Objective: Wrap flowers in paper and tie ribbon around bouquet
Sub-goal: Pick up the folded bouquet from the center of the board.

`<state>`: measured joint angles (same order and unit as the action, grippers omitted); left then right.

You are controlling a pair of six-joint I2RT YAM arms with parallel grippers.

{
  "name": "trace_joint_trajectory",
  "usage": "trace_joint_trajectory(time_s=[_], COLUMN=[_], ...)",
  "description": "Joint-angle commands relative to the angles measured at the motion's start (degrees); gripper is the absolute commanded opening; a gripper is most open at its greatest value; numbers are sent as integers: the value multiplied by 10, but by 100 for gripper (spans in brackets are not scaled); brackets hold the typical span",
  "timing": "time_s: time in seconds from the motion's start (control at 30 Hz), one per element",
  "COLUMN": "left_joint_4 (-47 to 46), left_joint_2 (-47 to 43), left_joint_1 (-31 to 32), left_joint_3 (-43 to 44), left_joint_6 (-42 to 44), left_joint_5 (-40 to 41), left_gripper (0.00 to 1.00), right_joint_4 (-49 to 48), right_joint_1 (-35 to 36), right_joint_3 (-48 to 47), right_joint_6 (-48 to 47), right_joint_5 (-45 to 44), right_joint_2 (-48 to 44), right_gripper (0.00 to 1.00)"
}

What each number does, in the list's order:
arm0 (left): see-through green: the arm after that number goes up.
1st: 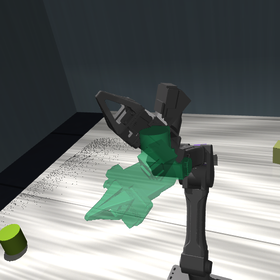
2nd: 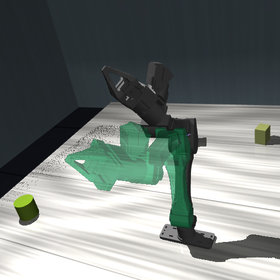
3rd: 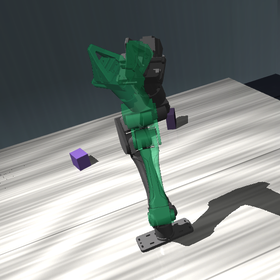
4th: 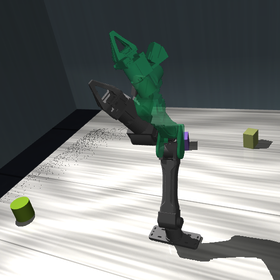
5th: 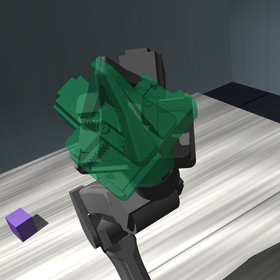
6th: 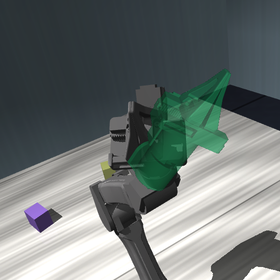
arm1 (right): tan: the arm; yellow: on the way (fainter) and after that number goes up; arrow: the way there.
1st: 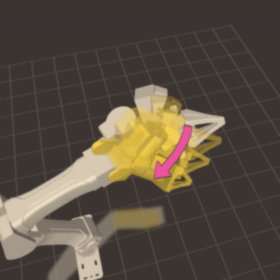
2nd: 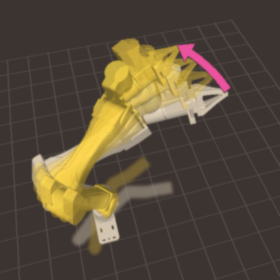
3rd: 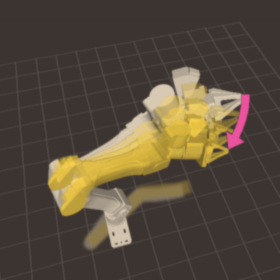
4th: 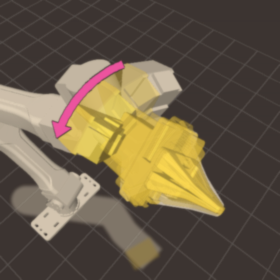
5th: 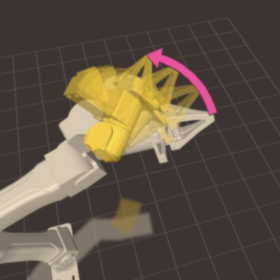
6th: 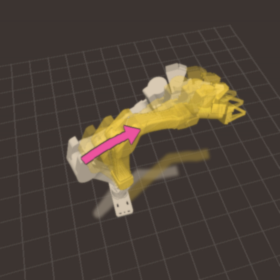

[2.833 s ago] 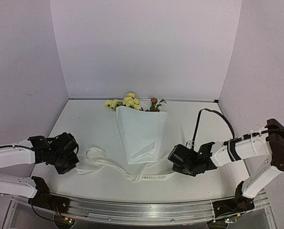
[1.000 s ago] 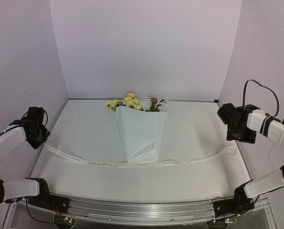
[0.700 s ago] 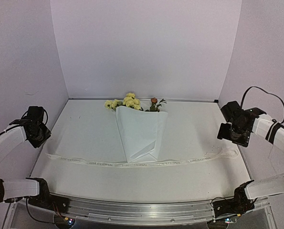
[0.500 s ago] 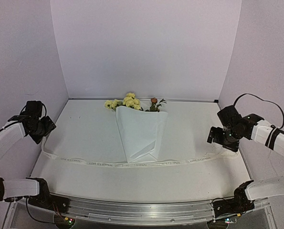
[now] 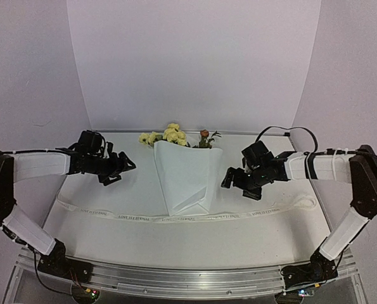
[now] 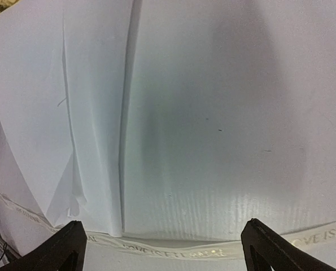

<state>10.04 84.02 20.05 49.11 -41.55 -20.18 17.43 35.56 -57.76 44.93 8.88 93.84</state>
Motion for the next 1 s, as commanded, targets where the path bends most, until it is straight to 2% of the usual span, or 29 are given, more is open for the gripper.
trace_joint_trajectory(time_s=[0.0, 0.2, 0.53, 0.67, 0.83, 0.97], left_joint_4=[-130, -193, -194, -166, -141, -110], left_joint_2=[82, 177, 269, 302, 337, 356], left_joint_1=[33, 49, 83, 95, 103, 105], left_joint_3=[46, 71, 122, 160, 204, 246], left_joint_6=[-15, -36, -57, -56, -56, -47], left_joint_5=[-97, -139, -126, -116, -115, -115], left_gripper=[87, 88, 85, 79, 68, 65], right_joint_4=[-96, -144, -158, -159, -158, -145], right_joint_1=[7, 18, 35, 38, 41, 41], right_joint_3=[-42, -58, -90, -101, -120, -138], right_joint_6=[23, 51, 70, 75, 84, 85], right_joint_5=[54, 75, 80, 80, 88, 92], right_joint_2=[57, 116, 185, 199, 214, 222], right_gripper=[98, 98, 98, 96, 83, 69])
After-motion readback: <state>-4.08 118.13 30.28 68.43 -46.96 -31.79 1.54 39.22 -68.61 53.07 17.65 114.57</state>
